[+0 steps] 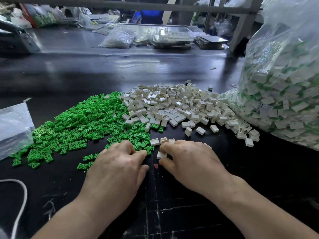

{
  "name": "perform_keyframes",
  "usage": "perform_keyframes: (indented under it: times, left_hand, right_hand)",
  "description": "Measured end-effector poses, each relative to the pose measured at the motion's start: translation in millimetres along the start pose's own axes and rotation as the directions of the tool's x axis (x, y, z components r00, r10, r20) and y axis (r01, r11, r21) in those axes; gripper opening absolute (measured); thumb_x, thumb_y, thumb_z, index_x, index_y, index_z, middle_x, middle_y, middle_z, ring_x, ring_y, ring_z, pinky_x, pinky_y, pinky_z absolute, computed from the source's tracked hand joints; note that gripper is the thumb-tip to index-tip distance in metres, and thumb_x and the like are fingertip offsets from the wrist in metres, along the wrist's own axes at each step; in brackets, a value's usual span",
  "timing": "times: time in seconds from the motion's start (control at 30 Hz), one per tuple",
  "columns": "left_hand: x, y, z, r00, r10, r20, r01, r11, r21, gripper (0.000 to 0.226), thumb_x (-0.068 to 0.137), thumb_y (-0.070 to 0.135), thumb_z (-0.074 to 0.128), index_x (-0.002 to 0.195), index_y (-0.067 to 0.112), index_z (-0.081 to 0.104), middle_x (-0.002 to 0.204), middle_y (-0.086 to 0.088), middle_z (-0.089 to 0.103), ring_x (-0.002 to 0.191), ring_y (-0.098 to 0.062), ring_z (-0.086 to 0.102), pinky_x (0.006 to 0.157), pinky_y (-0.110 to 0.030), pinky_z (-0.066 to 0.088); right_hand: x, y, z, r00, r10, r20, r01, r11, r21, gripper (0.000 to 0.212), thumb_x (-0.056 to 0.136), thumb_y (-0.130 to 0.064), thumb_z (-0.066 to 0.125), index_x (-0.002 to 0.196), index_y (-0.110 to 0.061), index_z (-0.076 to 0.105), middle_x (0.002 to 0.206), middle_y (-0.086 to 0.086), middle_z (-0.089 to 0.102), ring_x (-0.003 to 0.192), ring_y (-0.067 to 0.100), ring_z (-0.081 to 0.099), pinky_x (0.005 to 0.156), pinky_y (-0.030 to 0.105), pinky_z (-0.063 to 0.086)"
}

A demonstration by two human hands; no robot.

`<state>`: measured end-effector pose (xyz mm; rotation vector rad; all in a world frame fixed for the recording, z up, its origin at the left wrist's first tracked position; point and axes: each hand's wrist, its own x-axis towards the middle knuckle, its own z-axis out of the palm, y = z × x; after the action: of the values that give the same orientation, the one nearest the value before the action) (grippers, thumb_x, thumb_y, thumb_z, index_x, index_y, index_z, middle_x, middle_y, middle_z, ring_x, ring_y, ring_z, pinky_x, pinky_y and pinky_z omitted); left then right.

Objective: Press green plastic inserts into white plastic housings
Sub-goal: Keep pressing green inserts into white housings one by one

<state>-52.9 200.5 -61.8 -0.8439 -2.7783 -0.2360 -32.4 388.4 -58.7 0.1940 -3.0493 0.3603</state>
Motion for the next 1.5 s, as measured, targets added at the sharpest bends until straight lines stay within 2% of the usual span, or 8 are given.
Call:
perform_keyframes:
  times: [0.3,0.7,0.93,1.07,1.2,1.3,1.4,1.5]
  left_hand:
    - [3,0,1,0.998,-0.06,-0.022,0.059,0.997,-0.041,0.02,0.079,0.038,0.071,0.093,0.023,0.071,0.081,0.005,0.058,0.078,-0.021,0.06,0.066,-0.036,0.05]
    - [3,0,-1,0.992,0.124,0.033,-0.121,0.989,-0.091,0.014,0.075,0.032,0.079,0.086,0.028,0.073,0.079,0.007,0.059,0.072,-0.02,0.059,0.059,-0.036,0.052]
    - [1,0,-5,0.994,0.09,0.055,-0.085,0.992,-0.089,0.016,0.081,0.042,0.056,0.081,0.027,0.061,0.08,0.011,0.054,0.077,-0.014,0.056,0.065,-0.027,0.044]
    - [1,0,-9,0.992,-0.092,0.081,0.111,0.953,-0.283,0.021,0.081,0.054,0.046,0.082,0.035,0.055,0.081,0.017,0.054,0.077,-0.002,0.05,0.059,-0.015,0.033]
    - [3,2,-13,0.959,-0.261,0.112,0.274,0.745,-0.608,0.009,0.08,0.044,0.064,0.079,0.035,0.064,0.076,0.019,0.066,0.07,0.003,0.059,0.061,-0.009,0.044]
    - [4,4,-15,0.932,-0.279,0.232,0.33,0.386,-0.862,0.021,0.085,0.02,0.069,0.09,0.041,0.072,0.077,0.001,0.071,0.062,-0.007,0.065,0.057,-0.016,0.052]
    - [7,6,-17,0.911,-0.282,0.3,0.351,0.15,-0.925,0.018,0.08,0.012,0.068,0.087,0.026,0.079,0.069,-0.008,0.07,0.061,-0.012,0.066,0.055,-0.018,0.053]
    - [8,7,-17,0.892,-0.264,0.367,0.365,-0.056,-0.929,0.014,0.071,0.016,0.068,0.081,0.016,0.077,0.07,-0.014,0.067,0.062,-0.017,0.067,0.054,-0.023,0.054]
  right_hand:
    - [-6,-1,-7,0.997,-0.046,0.065,0.04,0.995,0.089,0.021,0.098,-0.046,0.049,0.09,-0.029,0.04,0.088,-0.012,0.047,0.091,0.019,0.055,0.073,0.032,0.034]
    - [-8,2,-7,0.996,-0.057,0.067,0.042,0.978,0.206,0.013,0.089,-0.023,0.056,0.102,-0.026,0.059,0.074,-0.014,0.045,0.081,0.014,0.049,0.073,0.033,0.043]
    - [-8,-9,-9,0.988,-0.08,0.13,0.065,0.991,0.12,0.031,0.092,-0.054,0.056,0.113,-0.031,0.055,0.101,-0.009,0.061,0.098,0.018,0.057,0.081,0.037,0.048]
    - [-7,-13,-10,0.99,-0.081,0.116,0.068,0.991,0.115,0.027,0.094,-0.054,0.054,0.087,-0.03,0.043,0.09,-0.01,0.052,0.085,0.016,0.05,0.07,0.033,0.04]
    - [-9,-10,-9,0.994,-0.077,0.08,0.067,0.991,0.116,0.026,0.095,-0.047,0.052,0.082,-0.027,0.043,0.08,-0.01,0.049,0.077,0.015,0.046,0.066,0.033,0.037]
    - [-10,-3,-14,0.995,0.052,0.089,-0.084,0.91,0.406,0.015,0.095,-0.038,0.057,0.093,-0.026,0.066,0.07,-0.011,0.058,0.062,0.003,0.05,0.058,0.021,0.037]
    - [-10,-1,-21,0.954,0.134,0.268,-0.3,0.455,0.838,0.022,0.097,-0.017,0.051,0.094,-0.024,0.071,0.07,-0.004,0.066,0.047,0.009,0.049,0.039,0.022,0.035]
    - [-9,-3,-23,0.921,0.094,0.379,-0.389,0.158,0.907,0.019,0.095,-0.005,0.054,0.1,-0.013,0.07,0.075,0.006,0.066,0.044,0.013,0.046,0.035,0.02,0.03]
